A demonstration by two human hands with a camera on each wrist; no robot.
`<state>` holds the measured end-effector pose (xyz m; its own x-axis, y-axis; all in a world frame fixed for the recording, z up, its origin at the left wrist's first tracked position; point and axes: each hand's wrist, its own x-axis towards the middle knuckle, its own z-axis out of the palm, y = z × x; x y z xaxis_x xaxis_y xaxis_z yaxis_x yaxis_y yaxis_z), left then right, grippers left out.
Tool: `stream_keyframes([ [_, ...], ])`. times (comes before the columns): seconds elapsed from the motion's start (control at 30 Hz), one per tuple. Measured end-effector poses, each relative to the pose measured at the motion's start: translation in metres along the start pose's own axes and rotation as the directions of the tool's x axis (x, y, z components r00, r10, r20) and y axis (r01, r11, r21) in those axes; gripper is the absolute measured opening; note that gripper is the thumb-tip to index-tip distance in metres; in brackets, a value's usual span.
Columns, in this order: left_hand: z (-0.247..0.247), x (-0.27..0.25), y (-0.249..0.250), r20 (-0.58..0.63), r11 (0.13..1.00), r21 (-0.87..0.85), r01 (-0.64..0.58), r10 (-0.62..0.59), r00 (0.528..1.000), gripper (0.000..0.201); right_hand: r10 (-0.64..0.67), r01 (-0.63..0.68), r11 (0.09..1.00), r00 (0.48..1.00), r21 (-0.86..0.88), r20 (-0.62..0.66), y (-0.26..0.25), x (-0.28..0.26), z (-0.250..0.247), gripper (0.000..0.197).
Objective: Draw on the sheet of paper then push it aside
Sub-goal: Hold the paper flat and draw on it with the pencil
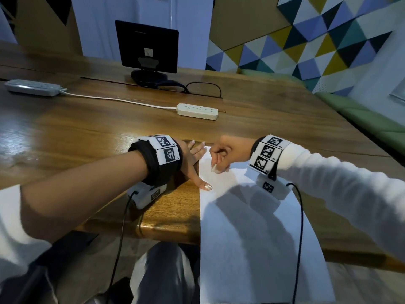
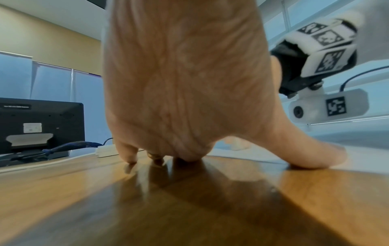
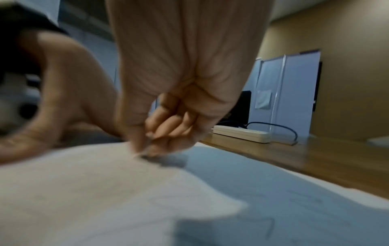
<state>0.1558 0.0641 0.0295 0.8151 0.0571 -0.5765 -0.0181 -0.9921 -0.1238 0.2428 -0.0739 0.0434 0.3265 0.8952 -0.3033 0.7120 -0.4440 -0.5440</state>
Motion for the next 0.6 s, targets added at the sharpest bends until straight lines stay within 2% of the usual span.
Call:
stream_keyframes([
  [0.1, 0.001, 0.0, 0.001, 0.002, 1.0, -0.003, 0.003, -0.003, 1.0, 0.124, 0.014, -0.037, 0.992, 0.983, -0.122, -0.185, 0.002, 0.008, -0.001, 0.007],
  [0.13, 0.0, -0.001, 0.001, 0.0, 1.0, -0.003, 0.003, -0.003, 1.0, 0.124, 0.012, -0.034, 0.991, 0.985, -0.127, -0.173, 0.0, 0.007, 0.0, 0.008],
  [0.23, 0.0, -0.001, 0.001, -0.005, 1.0, -0.003, 0.004, -0.004, 1.0, 0.124, -0.014, 0.014, 1.0, 1.0, -0.015, 0.019, -0.001, -0.001, 0.0, 0.008],
  [0.27, 0.0, -0.001, 0.001, -0.002, 1.0, -0.005, 0.003, -0.003, 1.0, 0.124, -0.015, 0.015, 1.0, 1.0, 0.01, 0.023, 0.0, -0.001, -0.001, 0.008],
  [0.4, 0.0, -0.002, 0.001, 0.01, 1.0, -0.011, -0.001, 0.001, 1.0, 0.124, 0.011, -0.019, 0.998, 0.993, -0.066, -0.12, 0.002, 0.004, -0.002, 0.008],
  [0.5, 0.0, 0.0, 0.0, 0.01, 1.0, -0.014, -0.001, 0.001, 1.0, 0.125, -0.016, 0.016, 1.0, 1.0, -0.012, 0.011, 0.001, -0.003, 0.002, 0.01],
  [0.53, 0.0, 0.001, -0.001, 0.009, 1.0, -0.011, -0.002, 0.002, 1.0, 0.125, -0.014, 0.014, 1.0, 1.0, 0.006, 0.008, 0.003, -0.003, 0.001, 0.009],
  [0.6, 0.001, 0.002, 0.0, -0.002, 1.0, 0.004, -0.002, 0.002, 1.0, 0.124, 0.003, -0.006, 0.999, 0.994, -0.032, -0.105, 0.008, 0.001, -0.003, 0.008],
])
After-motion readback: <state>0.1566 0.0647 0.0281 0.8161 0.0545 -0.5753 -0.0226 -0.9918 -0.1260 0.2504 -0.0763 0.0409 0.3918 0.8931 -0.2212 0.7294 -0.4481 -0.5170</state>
